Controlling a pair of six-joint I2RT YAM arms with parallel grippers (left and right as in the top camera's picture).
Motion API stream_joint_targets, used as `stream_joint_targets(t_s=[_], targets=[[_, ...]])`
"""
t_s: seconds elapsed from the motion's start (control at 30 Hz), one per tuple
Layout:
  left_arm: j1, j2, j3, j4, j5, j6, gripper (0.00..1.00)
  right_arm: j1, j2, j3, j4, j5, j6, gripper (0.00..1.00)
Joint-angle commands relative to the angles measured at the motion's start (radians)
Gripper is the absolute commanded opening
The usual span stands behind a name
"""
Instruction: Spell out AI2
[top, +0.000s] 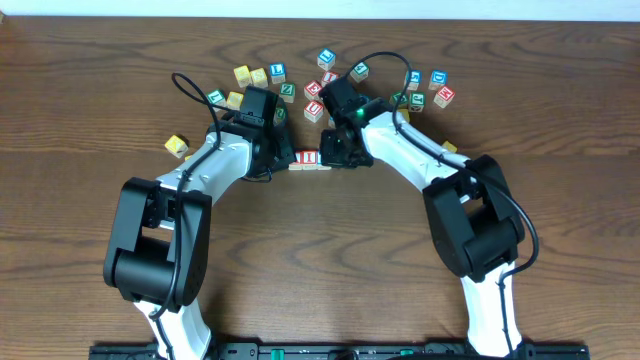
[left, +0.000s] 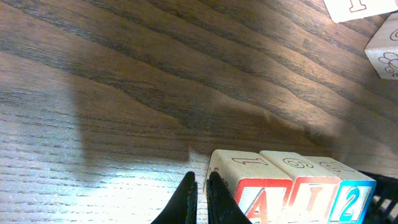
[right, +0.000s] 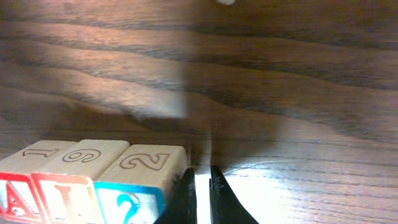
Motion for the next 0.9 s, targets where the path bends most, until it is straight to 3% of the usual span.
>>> stream_joint_targets(t_s=[0.0,0.23,0.47,0.73,0.8,0.83,0.87], targets=[[-0.005,0.018,-0.007,-0.01,-0.01,0.014,0.08,-0.015,0.007,-0.003,-0.005,0.0,0.005,0.04],[0.003,0.018,-0.007,-0.025,-0.099,0.034,0.08,-0.021,0.007,-0.003,-0.006,0.013,-0.01,0.04],[0.108,-0.022,0.061,-0.154,-0.187,0.183,0.08,-0.08,-0.031,0.001,-0.033,-0.012,-0.058,0.01],[0.267,-0.238,0.286,-0.393,-0.186,0.275,0.09,-0.173,-0.308,0.002,-0.077,-0.1,-0.215,0.12],[0.297,-0.313,0.291,-0.391,-0.186,0.275,0.24,-0.201,-0.39,0.002,-0.084,-0.098,-0.221,0.18],[0.329,-0.394,0.291,-0.391,-0.187,0.275,0.36,-0.23,-0.47,0.002,-0.089,-0.097,-0.249,0.28],[0.343,-0.428,0.291,-0.391,-0.187,0.275,0.4,-0.247,-0.512,0.002,-0.094,-0.095,-0.263,0.34]])
